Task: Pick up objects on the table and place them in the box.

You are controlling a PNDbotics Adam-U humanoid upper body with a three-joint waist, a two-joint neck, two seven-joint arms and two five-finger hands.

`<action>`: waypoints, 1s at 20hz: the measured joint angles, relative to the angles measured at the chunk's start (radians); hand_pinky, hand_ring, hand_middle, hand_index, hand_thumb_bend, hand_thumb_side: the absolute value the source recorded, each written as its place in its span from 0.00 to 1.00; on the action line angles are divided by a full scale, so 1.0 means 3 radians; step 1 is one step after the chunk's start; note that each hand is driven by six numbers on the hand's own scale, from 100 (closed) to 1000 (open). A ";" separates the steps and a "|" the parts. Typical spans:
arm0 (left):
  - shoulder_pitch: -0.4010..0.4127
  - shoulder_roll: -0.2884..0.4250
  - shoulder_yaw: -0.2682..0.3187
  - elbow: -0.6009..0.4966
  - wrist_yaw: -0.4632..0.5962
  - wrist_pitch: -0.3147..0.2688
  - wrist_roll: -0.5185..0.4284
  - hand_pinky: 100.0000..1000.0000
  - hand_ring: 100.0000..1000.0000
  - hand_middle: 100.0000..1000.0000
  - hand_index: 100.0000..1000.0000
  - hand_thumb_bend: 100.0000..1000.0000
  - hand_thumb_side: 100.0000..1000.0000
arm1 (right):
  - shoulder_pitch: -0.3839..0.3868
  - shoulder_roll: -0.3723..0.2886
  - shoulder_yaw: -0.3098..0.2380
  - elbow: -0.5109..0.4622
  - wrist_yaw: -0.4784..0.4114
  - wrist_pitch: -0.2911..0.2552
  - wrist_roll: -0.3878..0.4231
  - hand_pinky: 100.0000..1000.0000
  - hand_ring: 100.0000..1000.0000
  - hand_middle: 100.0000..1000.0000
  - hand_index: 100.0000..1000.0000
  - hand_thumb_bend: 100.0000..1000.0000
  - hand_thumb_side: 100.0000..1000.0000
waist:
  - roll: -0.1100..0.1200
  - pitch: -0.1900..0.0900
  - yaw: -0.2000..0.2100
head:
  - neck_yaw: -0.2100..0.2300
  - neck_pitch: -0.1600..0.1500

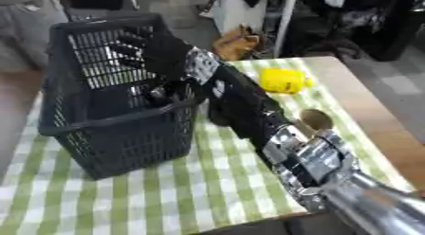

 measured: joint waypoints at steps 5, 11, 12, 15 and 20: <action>0.0000 0.0000 0.0000 0.0016 0.0000 0.0000 0.0000 0.32 0.78 0.71 0.78 0.38 0.93 | -0.0006 -0.0017 0.0000 -0.0296 -0.0577 0.0162 -0.0162 1.00 0.97 0.99 0.98 0.37 0.15 | 0.0000 0.0000 0.0000 | -0.0008 0.0000; 0.0000 0.0000 0.0000 0.0016 0.0000 0.0000 0.0000 0.32 0.78 0.71 0.78 0.37 0.93 | 0.0035 -0.0078 0.0004 -0.0586 -0.1598 0.0161 -0.0161 0.82 0.82 0.87 0.93 0.24 0.03 | 0.0000 0.0000 -0.0012 | -0.0010 0.0001; 0.0000 0.0000 0.0000 0.0016 0.0000 0.0000 0.0000 0.32 0.78 0.71 0.78 0.38 0.93 | 0.0045 -0.0095 0.0009 -0.0642 -0.1781 0.0127 -0.0127 0.80 0.80 0.85 0.91 0.20 0.03 | 0.0000 0.0000 -0.0020 | -0.0010 0.0001; 0.0000 0.0000 -0.0001 0.0017 0.0000 0.0000 -0.0001 0.32 0.78 0.71 0.78 0.38 0.93 | 0.0097 -0.0184 0.0016 -0.0825 -0.2347 -0.0022 0.0023 0.75 0.76 0.82 0.90 0.12 0.01 | 0.0000 0.0000 -0.0024 | -0.0003 0.0001; 0.0000 0.0000 0.0001 0.0017 0.0000 -0.0001 0.0000 0.32 0.79 0.71 0.78 0.38 0.93 | 0.0256 -0.0491 0.0016 -0.1220 -0.3202 -0.0286 0.0506 0.72 0.74 0.81 0.90 0.09 0.00 | 0.0000 0.0000 -0.0051 | 0.0053 0.0001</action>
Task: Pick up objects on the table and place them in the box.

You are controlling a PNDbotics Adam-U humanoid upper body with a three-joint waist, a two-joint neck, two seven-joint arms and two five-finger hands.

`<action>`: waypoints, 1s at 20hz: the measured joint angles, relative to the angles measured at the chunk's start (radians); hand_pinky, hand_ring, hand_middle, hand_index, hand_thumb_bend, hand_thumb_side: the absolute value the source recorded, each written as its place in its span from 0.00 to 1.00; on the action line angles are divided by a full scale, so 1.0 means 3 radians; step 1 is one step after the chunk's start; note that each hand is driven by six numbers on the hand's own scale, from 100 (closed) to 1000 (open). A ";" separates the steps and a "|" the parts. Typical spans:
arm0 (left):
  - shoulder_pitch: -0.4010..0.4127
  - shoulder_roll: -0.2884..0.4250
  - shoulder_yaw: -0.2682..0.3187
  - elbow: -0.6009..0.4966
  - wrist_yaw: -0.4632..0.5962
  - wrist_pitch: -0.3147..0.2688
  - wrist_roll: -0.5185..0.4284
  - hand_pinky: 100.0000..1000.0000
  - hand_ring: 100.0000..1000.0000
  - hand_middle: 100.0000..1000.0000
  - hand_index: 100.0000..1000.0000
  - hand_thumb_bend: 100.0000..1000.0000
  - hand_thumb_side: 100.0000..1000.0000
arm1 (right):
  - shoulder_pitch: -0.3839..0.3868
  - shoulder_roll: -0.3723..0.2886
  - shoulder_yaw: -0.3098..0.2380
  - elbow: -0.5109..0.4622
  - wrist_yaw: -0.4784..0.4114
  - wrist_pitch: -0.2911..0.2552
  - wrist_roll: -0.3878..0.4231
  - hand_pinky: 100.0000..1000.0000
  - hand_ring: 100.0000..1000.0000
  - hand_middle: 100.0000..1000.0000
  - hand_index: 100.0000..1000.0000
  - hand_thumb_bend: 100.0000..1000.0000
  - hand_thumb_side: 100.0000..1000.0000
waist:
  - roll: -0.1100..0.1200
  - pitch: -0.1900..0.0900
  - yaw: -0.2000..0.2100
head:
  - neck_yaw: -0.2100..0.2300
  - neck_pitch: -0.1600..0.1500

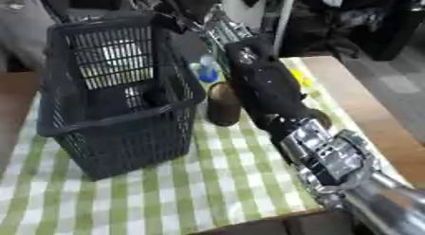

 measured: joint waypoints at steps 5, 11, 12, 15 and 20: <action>0.0000 0.0000 0.0004 0.0000 -0.0001 -0.0002 0.0008 0.32 0.79 0.72 0.78 0.38 0.92 | 0.0233 -0.0335 -0.0141 -0.0325 -0.0665 -0.0066 0.0516 0.66 0.68 0.77 0.89 0.00 0.02 | 0.0000 0.0003 -0.0033 | 0.0067 0.0000; 0.0000 0.0000 0.0022 0.0000 -0.0001 -0.0006 0.0044 0.32 0.80 0.73 0.78 0.38 0.92 | 0.0610 -0.0691 -0.0412 -0.0662 -0.1386 0.0124 0.1098 0.65 0.69 0.77 0.87 0.00 0.14 | 0.0000 0.0003 -0.0068 | 0.0137 0.0001; 0.0000 0.0000 0.0023 0.0000 -0.0001 -0.0007 0.0053 0.32 0.80 0.73 0.78 0.39 0.92 | 0.0662 -0.0737 -0.0449 -0.0702 -0.1471 0.0157 0.1179 0.66 0.71 0.78 0.87 0.00 0.19 | 0.0000 0.0003 -0.0078 | 0.0148 0.0001; 0.0000 0.0000 0.0023 0.0000 -0.0001 -0.0004 0.0061 0.32 0.80 0.73 0.78 0.39 0.92 | 0.0806 -0.0849 -0.0546 -0.0784 -0.1635 0.0227 0.1366 0.67 0.73 0.79 0.88 0.01 0.22 | 0.0000 0.0003 -0.0087 | 0.0167 0.0003; 0.0000 0.0000 0.0024 0.0000 -0.0001 -0.0003 0.0062 0.32 0.79 0.71 0.78 0.39 0.91 | 0.0972 -0.0960 -0.0666 -0.0845 -0.1744 0.0287 0.1653 0.64 0.73 0.80 0.90 0.07 0.28 | 0.0000 0.0003 -0.0093 | 0.0179 0.0008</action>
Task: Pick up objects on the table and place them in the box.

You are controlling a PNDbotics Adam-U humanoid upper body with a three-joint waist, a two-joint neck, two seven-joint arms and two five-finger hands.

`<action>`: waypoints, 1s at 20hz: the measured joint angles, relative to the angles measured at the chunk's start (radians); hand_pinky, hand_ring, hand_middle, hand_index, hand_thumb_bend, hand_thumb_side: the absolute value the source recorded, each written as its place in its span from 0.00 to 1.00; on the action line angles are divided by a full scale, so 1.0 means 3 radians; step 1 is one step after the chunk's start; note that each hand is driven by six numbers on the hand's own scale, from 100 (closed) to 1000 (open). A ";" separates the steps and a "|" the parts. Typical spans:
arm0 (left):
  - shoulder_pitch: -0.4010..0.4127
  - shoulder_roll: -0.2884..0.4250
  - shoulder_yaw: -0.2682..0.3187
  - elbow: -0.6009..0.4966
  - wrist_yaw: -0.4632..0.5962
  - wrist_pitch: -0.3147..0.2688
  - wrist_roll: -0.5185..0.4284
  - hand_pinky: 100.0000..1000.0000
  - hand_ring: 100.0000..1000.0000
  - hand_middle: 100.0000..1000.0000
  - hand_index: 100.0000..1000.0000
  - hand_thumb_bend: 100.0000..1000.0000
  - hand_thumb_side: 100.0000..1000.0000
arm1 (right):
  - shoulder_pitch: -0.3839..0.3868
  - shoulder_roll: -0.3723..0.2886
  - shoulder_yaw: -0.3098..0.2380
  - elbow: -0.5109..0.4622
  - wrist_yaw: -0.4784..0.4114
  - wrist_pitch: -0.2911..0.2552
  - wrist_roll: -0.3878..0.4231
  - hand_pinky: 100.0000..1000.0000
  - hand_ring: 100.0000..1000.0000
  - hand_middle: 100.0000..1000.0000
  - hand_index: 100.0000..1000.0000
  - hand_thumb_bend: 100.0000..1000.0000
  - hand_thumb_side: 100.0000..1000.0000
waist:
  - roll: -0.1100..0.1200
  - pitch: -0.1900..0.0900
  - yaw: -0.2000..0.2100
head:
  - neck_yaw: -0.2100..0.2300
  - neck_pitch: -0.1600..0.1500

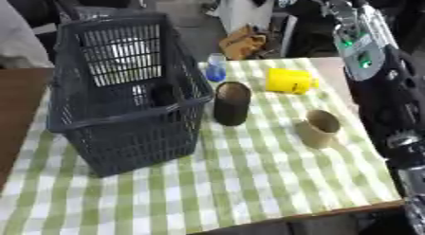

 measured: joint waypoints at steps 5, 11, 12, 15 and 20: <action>0.0000 0.0000 0.0001 0.0000 0.0000 0.0000 0.0000 0.32 0.79 0.71 0.78 0.41 0.90 | 0.0104 -0.0059 -0.0073 -0.0025 -0.0045 0.0000 0.0235 0.62 0.72 0.79 0.90 0.09 0.31 | 0.0000 0.0000 -0.0009 | 0.0004 0.0000; 0.0000 0.0000 0.0011 0.0000 0.0000 0.0000 0.0000 0.31 0.79 0.71 0.77 0.41 0.90 | 0.0194 -0.0067 -0.0116 -0.0025 -0.0054 0.0009 0.0340 0.60 0.71 0.78 0.89 0.08 0.33 | 0.0012 0.0000 -0.0013 | 0.0025 0.0000; 0.0000 0.0000 0.0015 -0.0001 0.0000 0.0000 0.0001 0.31 0.79 0.71 0.77 0.41 0.90 | 0.0203 -0.0068 -0.0122 -0.0023 -0.0058 0.0011 0.0346 0.60 0.71 0.78 0.89 0.07 0.33 | 0.0013 0.0000 -0.0014 | 0.0026 0.0000; 0.0000 0.0000 0.0017 -0.0001 -0.0001 0.0000 0.0000 0.31 0.79 0.71 0.77 0.43 0.89 | 0.0224 -0.0076 -0.0139 -0.0011 -0.0061 0.0016 0.0351 0.60 0.70 0.78 0.89 0.07 0.34 | 0.0013 0.0000 -0.0016 | 0.0023 0.0000; 0.0000 0.0000 0.0018 -0.0001 -0.0006 -0.0001 -0.0001 0.31 0.79 0.71 0.77 0.43 0.89 | 0.0277 -0.0083 -0.0155 0.0058 -0.0061 0.0015 0.0351 0.59 0.69 0.77 0.89 0.04 0.36 | 0.0013 0.0000 -0.0020 | 0.0023 0.0000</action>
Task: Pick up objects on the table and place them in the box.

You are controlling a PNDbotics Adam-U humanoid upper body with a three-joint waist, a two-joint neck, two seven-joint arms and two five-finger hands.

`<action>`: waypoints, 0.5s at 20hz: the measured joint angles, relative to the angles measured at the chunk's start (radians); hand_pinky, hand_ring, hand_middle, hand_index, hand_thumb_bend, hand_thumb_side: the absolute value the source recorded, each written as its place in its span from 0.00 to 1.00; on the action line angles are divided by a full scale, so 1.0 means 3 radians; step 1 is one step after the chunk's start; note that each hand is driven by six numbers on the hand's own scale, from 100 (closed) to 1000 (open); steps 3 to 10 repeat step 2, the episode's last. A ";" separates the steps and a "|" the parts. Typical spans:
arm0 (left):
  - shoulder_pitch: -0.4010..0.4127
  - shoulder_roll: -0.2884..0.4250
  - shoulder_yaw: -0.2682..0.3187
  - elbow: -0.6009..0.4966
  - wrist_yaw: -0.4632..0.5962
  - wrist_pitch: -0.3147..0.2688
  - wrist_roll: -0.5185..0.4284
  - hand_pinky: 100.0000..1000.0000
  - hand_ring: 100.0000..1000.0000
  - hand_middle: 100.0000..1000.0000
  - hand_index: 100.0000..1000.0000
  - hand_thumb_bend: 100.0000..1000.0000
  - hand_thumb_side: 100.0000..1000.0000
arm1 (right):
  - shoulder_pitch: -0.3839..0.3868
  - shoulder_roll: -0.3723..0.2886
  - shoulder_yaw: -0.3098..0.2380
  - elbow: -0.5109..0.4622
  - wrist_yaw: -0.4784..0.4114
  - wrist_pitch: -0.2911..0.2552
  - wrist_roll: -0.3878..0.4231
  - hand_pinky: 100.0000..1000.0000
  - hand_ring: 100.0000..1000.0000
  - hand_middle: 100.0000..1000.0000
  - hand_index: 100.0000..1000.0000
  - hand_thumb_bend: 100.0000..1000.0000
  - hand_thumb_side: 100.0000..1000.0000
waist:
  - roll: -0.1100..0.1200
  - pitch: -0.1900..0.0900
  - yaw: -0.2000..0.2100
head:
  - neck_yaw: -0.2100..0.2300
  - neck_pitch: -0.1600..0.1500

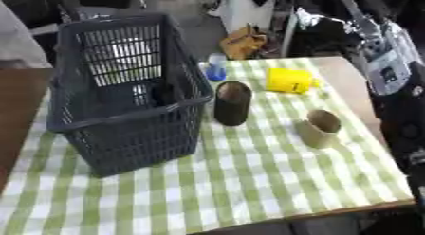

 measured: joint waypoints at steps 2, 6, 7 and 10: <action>0.0000 0.0000 0.0000 0.0000 0.0000 0.0000 0.0000 0.31 0.79 0.72 0.77 0.43 0.89 | 0.0027 0.0000 -0.0009 0.0037 0.0003 -0.0004 0.0000 0.59 0.69 0.76 0.88 0.03 0.36 | 0.0000 0.0000 0.0000 | 0.0001 0.0000; 0.0000 0.0000 0.0000 0.0000 0.0000 0.0000 0.0000 0.31 0.79 0.72 0.77 0.43 0.89 | 0.0027 0.0000 -0.0009 0.0037 0.0003 -0.0004 0.0000 0.59 0.69 0.76 0.88 0.03 0.36 | 0.0000 0.0000 0.0000 | 0.0001 0.0000; 0.0000 0.0000 0.0000 0.0000 0.0000 0.0000 0.0000 0.31 0.79 0.72 0.77 0.43 0.89 | 0.0027 0.0000 -0.0009 0.0037 0.0003 -0.0004 0.0000 0.59 0.69 0.76 0.88 0.03 0.36 | 0.0000 0.0000 0.0000 | 0.0001 0.0000; 0.0000 0.0000 0.0000 0.0000 0.0000 0.0000 0.0000 0.31 0.79 0.72 0.77 0.43 0.89 | 0.0027 0.0000 -0.0009 0.0037 0.0003 -0.0004 0.0000 0.59 0.69 0.76 0.88 0.03 0.36 | 0.0000 0.0000 0.0000 | 0.0001 0.0000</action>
